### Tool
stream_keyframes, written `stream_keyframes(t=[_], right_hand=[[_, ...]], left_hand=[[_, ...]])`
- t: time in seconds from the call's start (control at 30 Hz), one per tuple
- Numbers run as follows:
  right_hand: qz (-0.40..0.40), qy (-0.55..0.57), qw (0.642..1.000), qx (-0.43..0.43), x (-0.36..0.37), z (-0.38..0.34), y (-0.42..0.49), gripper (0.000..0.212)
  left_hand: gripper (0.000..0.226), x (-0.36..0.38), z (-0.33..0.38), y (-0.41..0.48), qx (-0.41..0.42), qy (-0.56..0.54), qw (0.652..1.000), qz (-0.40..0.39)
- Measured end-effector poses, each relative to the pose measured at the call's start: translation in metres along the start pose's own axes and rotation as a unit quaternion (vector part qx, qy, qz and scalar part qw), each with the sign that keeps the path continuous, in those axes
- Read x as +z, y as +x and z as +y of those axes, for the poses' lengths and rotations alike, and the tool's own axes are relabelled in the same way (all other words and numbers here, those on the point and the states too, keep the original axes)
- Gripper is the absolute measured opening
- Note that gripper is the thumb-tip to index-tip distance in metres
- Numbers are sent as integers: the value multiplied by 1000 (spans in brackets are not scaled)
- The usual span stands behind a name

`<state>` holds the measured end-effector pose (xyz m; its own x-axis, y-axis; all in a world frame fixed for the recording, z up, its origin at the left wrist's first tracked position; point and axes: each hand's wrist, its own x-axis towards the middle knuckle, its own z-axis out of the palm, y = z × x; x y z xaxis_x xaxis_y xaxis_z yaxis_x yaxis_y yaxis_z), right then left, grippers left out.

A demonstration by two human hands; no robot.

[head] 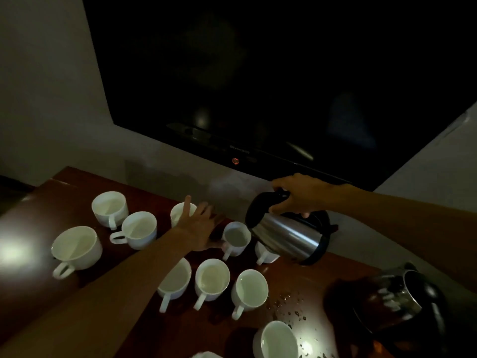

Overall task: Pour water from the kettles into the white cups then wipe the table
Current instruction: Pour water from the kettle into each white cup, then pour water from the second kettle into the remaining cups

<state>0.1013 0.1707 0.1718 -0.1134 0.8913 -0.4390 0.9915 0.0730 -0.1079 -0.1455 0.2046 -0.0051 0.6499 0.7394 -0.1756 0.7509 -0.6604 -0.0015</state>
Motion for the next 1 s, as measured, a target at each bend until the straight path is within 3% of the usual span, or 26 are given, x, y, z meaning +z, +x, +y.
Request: stream_keyframes(t=[0.23, 0.7, 1.0], right_hand=[[92, 170, 981, 22, 28, 26, -58, 28], [214, 274, 927, 137, 115, 110, -176, 25], [301, 392, 857, 142, 177, 139, -171, 22]], left_hand=[[79, -38, 43, 3, 21, 13, 1000, -8], [90, -82, 151, 24, 57, 24, 998, -1], [86, -64, 207, 32, 38, -23, 999, -21]])
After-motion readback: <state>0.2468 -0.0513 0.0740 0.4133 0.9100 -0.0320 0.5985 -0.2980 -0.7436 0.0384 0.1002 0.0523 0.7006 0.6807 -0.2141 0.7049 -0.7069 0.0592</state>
